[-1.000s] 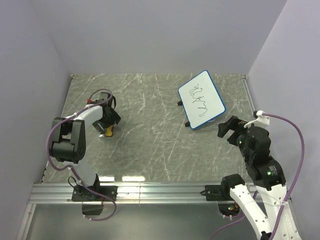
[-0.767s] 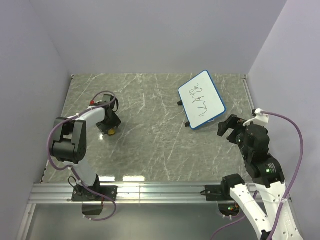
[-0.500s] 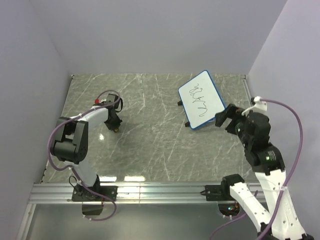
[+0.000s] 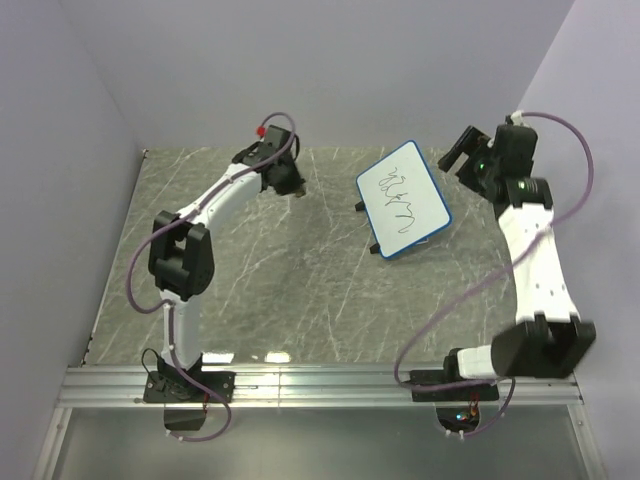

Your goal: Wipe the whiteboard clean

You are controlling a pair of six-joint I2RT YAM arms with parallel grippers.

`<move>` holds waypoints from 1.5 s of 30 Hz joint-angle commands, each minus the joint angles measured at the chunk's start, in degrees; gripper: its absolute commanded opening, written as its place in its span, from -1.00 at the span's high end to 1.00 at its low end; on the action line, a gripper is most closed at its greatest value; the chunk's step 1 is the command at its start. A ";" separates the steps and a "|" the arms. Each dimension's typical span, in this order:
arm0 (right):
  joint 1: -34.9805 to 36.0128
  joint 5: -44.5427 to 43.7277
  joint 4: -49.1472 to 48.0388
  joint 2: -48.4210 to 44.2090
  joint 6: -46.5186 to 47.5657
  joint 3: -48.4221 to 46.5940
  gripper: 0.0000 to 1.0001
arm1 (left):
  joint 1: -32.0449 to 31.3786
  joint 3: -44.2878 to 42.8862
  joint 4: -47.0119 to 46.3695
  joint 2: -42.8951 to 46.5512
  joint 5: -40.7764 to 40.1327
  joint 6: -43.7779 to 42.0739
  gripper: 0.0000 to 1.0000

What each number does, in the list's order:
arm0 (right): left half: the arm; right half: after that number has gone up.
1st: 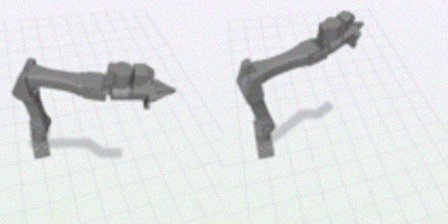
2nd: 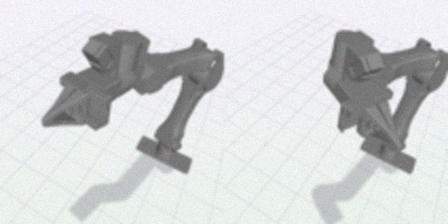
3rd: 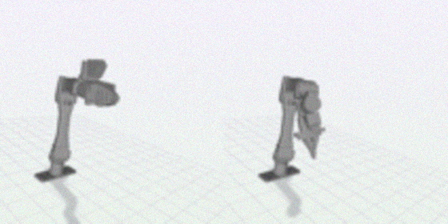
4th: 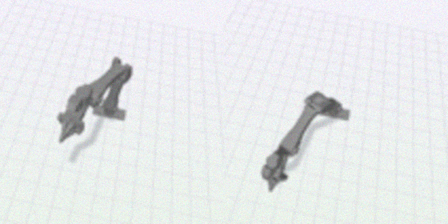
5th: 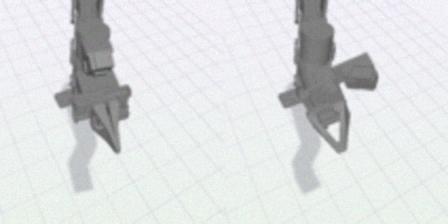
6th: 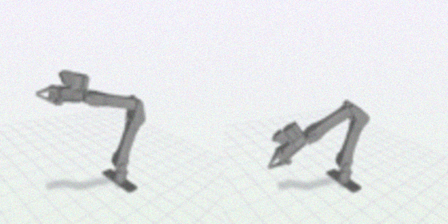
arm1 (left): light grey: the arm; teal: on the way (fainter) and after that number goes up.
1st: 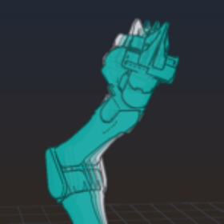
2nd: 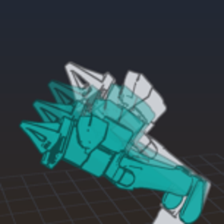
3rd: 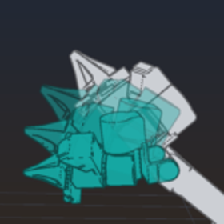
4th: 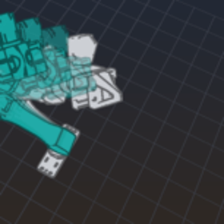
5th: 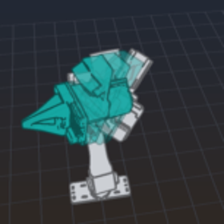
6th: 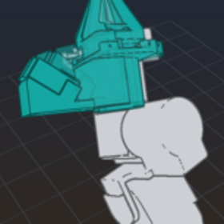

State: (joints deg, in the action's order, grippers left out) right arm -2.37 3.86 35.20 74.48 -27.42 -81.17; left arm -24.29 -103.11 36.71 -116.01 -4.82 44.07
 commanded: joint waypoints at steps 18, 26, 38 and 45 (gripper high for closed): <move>-5.54 22.78 -10.77 21.76 0.52 -0.75 -0.73 | -9.19 -4.38 -11.05 -7.04 27.67 -0.30 0.99; -5.54 19.69 -9.79 26.24 1.58 -4.18 -0.70 | -9.98 0.09 -11.65 -2.92 26.53 -1.45 0.99; -5.45 24.61 -16.74 24.84 3.86 5.31 0.39 | -10.25 7.66 -13.33 0.08 27.05 -1.45 0.99; -3.87 27.25 -18.41 24.75 4.74 8.39 0.74 | -10.25 7.04 -13.07 -0.10 26.88 -1.89 0.99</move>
State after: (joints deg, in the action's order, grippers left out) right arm -7.79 31.05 15.62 100.29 -25.06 -74.72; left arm -34.33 -95.68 24.99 -119.44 21.58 43.66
